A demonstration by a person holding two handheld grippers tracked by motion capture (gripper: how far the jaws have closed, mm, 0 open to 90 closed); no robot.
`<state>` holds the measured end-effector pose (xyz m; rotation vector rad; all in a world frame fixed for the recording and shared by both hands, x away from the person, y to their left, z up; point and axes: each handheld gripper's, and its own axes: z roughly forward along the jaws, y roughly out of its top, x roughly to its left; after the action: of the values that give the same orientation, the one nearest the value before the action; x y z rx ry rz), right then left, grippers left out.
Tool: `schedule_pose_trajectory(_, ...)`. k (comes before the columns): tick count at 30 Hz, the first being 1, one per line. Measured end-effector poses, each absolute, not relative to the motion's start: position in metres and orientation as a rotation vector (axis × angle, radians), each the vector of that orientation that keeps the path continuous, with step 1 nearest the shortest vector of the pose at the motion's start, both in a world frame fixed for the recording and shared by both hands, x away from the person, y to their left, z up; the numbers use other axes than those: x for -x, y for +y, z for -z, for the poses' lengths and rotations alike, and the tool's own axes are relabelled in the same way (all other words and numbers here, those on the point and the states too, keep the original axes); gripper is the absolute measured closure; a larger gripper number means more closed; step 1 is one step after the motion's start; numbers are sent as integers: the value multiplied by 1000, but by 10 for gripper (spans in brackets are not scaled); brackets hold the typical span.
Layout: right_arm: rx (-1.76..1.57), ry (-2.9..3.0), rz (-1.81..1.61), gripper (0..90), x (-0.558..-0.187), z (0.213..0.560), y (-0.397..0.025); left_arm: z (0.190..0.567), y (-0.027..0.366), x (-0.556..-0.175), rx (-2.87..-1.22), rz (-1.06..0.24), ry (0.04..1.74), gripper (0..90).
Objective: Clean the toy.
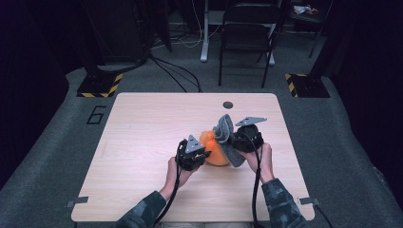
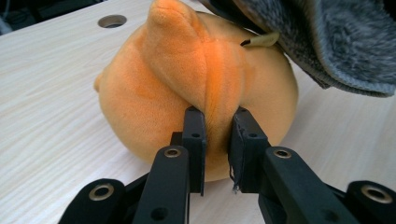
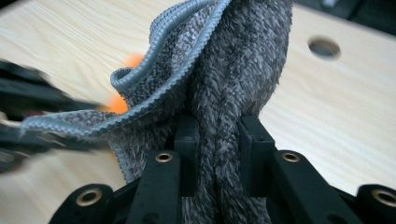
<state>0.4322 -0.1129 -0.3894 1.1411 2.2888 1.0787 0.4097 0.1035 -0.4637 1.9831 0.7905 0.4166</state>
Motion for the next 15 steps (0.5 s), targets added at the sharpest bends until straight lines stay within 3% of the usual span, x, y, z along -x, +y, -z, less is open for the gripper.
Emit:
schedule_pose_trajectory(7,-1036,2304,-936,721,-426,405,-80,469,99,-409,-2011,-405,764,776)
schedule_pose_trajectory(15,-1100,2327,-818,723,-438,421,-100,471,103,-412,-2011,-375,769,773)
